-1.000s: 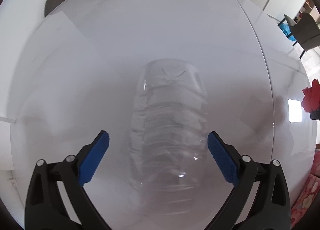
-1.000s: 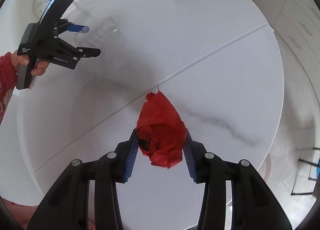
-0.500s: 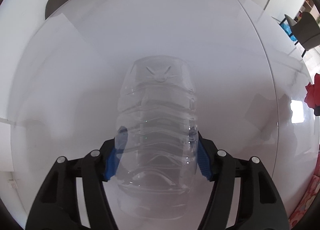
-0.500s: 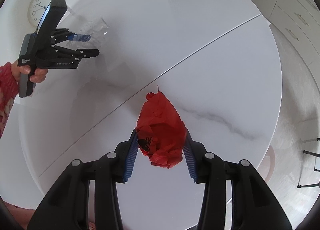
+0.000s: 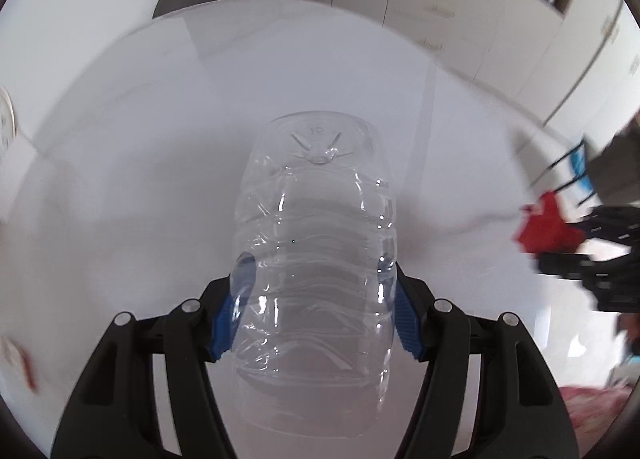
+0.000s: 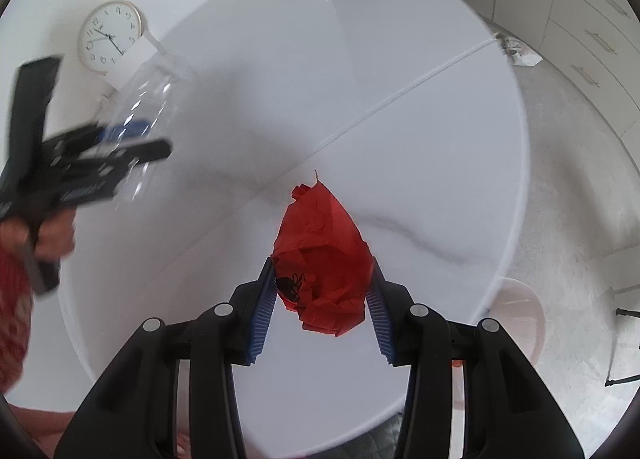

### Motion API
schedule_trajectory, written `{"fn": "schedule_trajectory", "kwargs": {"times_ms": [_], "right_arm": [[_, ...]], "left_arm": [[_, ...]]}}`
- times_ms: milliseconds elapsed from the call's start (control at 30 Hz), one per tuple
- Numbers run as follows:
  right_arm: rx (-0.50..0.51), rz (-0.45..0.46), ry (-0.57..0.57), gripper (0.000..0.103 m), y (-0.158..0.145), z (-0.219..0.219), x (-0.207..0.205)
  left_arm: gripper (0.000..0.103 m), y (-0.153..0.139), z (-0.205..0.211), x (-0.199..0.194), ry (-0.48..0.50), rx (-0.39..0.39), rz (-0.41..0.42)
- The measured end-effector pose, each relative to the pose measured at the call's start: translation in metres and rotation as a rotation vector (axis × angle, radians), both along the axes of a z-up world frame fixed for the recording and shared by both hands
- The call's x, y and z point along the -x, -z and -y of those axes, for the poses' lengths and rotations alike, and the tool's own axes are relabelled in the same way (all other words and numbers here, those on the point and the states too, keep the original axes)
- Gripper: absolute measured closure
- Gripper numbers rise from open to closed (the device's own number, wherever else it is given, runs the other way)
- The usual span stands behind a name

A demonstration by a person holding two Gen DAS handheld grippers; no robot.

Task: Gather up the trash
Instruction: 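Carry red paper and bottle over the pink bin and open both grippers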

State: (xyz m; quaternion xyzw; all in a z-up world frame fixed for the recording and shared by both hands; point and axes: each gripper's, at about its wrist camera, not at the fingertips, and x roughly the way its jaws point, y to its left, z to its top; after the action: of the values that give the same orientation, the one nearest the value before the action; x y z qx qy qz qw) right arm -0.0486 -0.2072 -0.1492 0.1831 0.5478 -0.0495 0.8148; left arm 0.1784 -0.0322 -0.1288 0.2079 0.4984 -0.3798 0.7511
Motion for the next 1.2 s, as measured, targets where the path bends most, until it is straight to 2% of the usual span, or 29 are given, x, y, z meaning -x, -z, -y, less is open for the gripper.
{"fn": "schedule_trajectory", "kwargs": {"times_ms": [100,167,300,400,433,467,500,533,700,833,933,967,1100,1200], "right_arm": [[0.024,0.000,0.043,0.058,0.001,0.029,0.044],[0.058,-0.033,0.072,0.058,0.011,0.049,0.071],[0.043,-0.118,0.149,0.058,0.063,0.096,0.121],[0.007,-0.164,0.181,0.058,0.106,0.122,0.140],[-0.005,-0.168,0.188,0.055,0.116,0.127,0.143],[-0.028,-0.173,0.197,0.047,0.131,0.134,0.148],[-0.030,-0.188,0.207,0.021,0.139,0.138,0.150],[-0.020,-0.204,0.221,0.006,0.146,0.142,0.153],[-0.061,-0.238,0.266,0.004,0.161,0.156,0.174],[-0.033,-0.248,0.318,0.003,0.157,0.176,0.207],[-0.014,-0.268,0.376,0.003,0.155,0.195,0.231],[-0.014,-0.277,0.404,0.003,0.154,0.202,0.243],[-0.033,-0.296,0.468,0.003,0.159,0.221,0.275],[-0.049,-0.312,0.494,0.003,0.164,0.225,0.290]], "left_arm": [[0.041,-0.009,0.017,0.047,-0.037,0.053,-0.040],[0.041,-0.011,0.029,0.076,-0.062,0.068,-0.067],[0.041,-0.006,0.060,0.113,-0.083,0.089,-0.148],[0.041,-0.008,0.082,0.146,-0.050,0.060,-0.140],[0.041,-0.008,0.091,0.154,-0.032,0.042,-0.129],[0.041,-0.010,0.101,0.161,-0.020,0.032,-0.122],[0.041,-0.008,0.113,0.167,-0.007,0.023,-0.116],[0.041,-0.008,0.124,0.169,0.003,0.017,-0.119],[0.041,0.006,0.167,0.187,0.086,-0.032,-0.137],[0.041,0.030,0.200,0.196,0.165,-0.066,-0.152],[0.041,0.059,0.229,0.208,0.213,-0.100,-0.179],[0.041,0.065,0.226,0.217,0.220,-0.110,-0.191],[0.041,0.116,0.246,0.224,0.243,-0.185,-0.253],[0.041,0.158,0.256,0.232,0.265,-0.249,-0.271]]}}
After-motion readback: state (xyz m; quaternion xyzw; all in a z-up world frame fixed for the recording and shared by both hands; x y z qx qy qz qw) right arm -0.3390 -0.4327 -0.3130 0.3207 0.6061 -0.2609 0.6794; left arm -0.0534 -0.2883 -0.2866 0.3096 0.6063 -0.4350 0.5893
